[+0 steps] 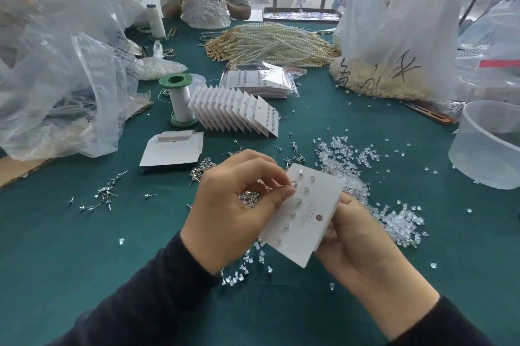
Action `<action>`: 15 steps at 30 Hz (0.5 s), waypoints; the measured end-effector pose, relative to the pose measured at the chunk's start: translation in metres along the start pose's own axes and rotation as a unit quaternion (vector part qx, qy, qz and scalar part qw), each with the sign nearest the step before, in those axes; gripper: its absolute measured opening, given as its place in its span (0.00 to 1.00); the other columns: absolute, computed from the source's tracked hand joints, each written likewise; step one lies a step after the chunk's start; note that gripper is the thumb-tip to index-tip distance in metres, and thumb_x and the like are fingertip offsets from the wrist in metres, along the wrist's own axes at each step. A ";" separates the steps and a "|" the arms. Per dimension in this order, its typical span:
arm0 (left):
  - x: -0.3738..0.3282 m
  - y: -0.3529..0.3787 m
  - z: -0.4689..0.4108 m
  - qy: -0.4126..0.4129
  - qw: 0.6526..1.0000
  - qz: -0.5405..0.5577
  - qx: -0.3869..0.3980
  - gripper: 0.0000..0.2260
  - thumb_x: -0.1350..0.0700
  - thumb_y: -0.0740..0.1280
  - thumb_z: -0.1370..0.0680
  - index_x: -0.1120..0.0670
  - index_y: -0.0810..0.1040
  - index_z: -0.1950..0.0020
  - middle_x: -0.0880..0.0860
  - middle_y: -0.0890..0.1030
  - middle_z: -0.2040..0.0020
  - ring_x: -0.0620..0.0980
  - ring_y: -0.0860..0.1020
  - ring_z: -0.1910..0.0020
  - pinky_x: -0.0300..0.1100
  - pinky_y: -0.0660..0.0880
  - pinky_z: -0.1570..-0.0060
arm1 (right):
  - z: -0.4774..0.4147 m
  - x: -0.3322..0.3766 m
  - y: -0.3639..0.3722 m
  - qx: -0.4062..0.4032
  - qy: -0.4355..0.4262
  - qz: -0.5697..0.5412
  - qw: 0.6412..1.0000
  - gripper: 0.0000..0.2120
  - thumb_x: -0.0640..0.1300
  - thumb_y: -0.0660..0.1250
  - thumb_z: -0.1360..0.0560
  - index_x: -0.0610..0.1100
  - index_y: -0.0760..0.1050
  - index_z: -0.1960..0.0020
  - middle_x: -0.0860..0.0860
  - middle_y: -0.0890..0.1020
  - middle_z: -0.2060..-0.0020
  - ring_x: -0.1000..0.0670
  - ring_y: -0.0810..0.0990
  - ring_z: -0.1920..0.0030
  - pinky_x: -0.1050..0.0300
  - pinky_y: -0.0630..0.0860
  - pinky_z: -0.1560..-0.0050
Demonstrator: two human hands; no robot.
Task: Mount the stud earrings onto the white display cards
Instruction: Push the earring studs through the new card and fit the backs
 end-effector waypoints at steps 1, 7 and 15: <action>0.000 0.000 0.000 0.000 1.000 -0.005 -0.002 0.02 0.61 0.71 0.32 0.59 0.81 0.61 0.54 0.80 0.59 0.49 0.79 0.62 0.47 0.79 0.61 | -0.001 0.000 -0.001 -0.005 0.002 0.000 1.000 0.11 0.37 0.65 0.38 0.39 0.82 0.58 0.40 0.84 0.60 0.46 0.83 0.64 0.50 0.80 0.59; 0.001 0.000 0.001 -0.017 0.999 -0.022 -0.019 0.02 0.60 0.71 0.32 0.58 0.80 0.61 0.52 0.80 0.62 0.46 0.78 0.64 0.43 0.78 0.62 | -0.002 -0.001 -0.002 -0.029 0.007 -0.008 1.000 0.14 0.36 0.65 0.39 0.38 0.81 0.55 0.40 0.84 0.58 0.44 0.82 0.62 0.45 0.77 0.50; 0.000 0.001 0.002 -0.026 0.999 -0.017 -0.016 0.02 0.60 0.71 0.32 0.55 0.80 0.62 0.51 0.79 0.63 0.47 0.76 0.67 0.43 0.77 0.65 | -0.002 0.000 0.000 -0.012 0.009 -0.031 0.999 0.12 0.36 0.65 0.39 0.38 0.83 0.58 0.39 0.84 0.58 0.44 0.83 0.61 0.43 0.77 0.49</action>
Point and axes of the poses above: each hand's wrist, its own z-axis away from the middle knuckle, its own y-axis out of the palm, x = y × z, the point moved 4 cm from there along -z, towards the middle knuckle
